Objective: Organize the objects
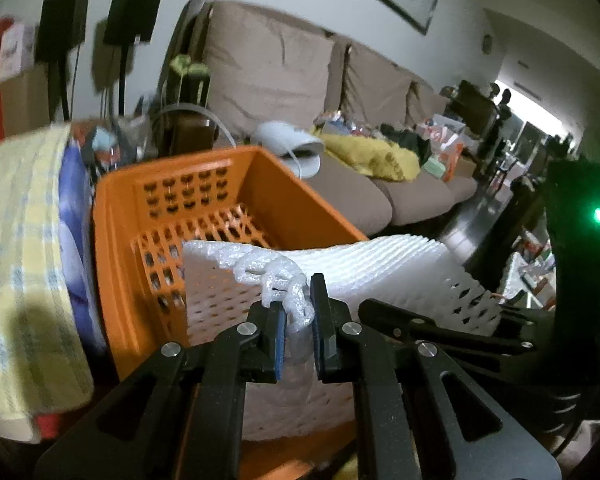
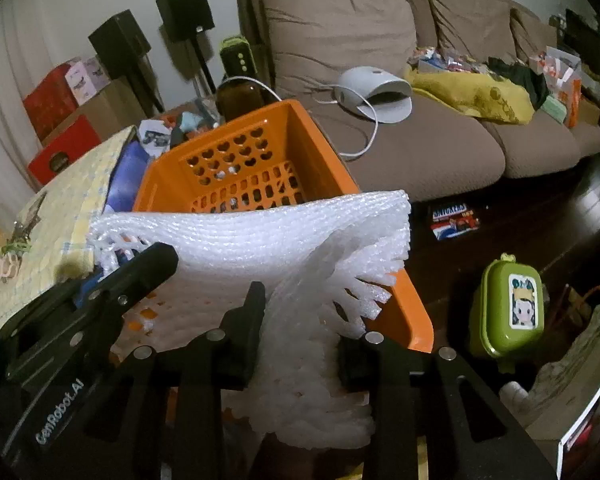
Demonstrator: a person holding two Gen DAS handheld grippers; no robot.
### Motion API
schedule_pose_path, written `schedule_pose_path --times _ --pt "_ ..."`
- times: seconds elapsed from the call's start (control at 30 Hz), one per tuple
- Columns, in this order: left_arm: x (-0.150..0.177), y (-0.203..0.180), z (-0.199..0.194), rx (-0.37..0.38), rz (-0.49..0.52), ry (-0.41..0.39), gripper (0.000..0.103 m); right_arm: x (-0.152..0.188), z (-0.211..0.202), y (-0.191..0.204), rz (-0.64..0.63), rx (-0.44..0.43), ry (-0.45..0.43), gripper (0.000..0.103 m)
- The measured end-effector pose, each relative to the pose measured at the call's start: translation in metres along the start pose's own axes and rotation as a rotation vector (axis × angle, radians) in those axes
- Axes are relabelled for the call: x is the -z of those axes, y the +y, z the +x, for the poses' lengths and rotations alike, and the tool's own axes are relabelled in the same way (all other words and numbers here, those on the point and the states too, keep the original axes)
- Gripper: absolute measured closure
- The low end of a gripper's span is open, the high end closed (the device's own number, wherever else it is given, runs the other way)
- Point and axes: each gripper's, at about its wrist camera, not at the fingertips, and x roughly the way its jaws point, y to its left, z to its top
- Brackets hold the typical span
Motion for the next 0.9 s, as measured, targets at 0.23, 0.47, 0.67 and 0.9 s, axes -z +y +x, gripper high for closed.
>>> schedule_pose_path --times 0.23,0.47,0.67,0.9 --pt "0.004 0.010 0.014 -0.034 -0.039 0.074 0.092 0.003 0.008 0.002 -0.022 0.015 0.036 0.071" --pt "0.006 0.013 0.015 -0.021 -0.052 0.092 0.092 0.006 0.013 0.005 -0.057 0.053 0.051 0.069" --pt "0.008 0.010 0.015 -0.026 -0.039 0.094 0.092 0.007 0.014 0.004 -0.058 0.052 0.056 0.069" --pt "0.009 0.005 0.016 -0.040 -0.004 0.095 0.092 0.009 0.016 0.005 -0.065 0.064 0.067 0.069"
